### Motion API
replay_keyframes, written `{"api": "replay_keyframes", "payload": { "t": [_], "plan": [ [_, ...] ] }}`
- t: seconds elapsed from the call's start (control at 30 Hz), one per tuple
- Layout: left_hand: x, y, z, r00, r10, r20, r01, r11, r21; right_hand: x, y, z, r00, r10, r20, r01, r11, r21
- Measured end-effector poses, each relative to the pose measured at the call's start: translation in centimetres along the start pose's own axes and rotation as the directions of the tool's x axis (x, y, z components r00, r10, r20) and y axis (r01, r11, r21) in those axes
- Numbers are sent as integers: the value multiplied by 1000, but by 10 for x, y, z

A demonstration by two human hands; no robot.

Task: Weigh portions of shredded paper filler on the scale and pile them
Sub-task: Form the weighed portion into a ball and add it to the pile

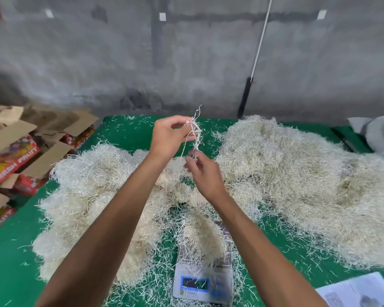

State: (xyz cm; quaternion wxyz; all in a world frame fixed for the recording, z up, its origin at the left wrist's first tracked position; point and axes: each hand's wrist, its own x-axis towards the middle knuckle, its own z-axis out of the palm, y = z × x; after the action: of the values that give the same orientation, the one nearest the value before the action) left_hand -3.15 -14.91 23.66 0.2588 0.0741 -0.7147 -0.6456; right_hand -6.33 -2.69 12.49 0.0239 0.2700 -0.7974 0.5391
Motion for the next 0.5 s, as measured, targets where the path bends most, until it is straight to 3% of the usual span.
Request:
{"api": "replay_keyframes", "payload": {
  "t": [0.13, 0.27, 0.5],
  "plan": [
    [-6, -12, -17, 996, -67, -54, 68, 998, 6, -14, 7, -10, 994, 22, -110, -3, 986, 165],
    [-28, -55, -28, 975, -219, -26, 220, 954, 202, -30, 10, -37, 959, 66, -277, 39, 933, 358],
    [-91, -142, -19, 871, -491, -23, 484, 847, 218, -66, 63, -44, 962, 223, -156, -197, 966, 166]
  ]
}}
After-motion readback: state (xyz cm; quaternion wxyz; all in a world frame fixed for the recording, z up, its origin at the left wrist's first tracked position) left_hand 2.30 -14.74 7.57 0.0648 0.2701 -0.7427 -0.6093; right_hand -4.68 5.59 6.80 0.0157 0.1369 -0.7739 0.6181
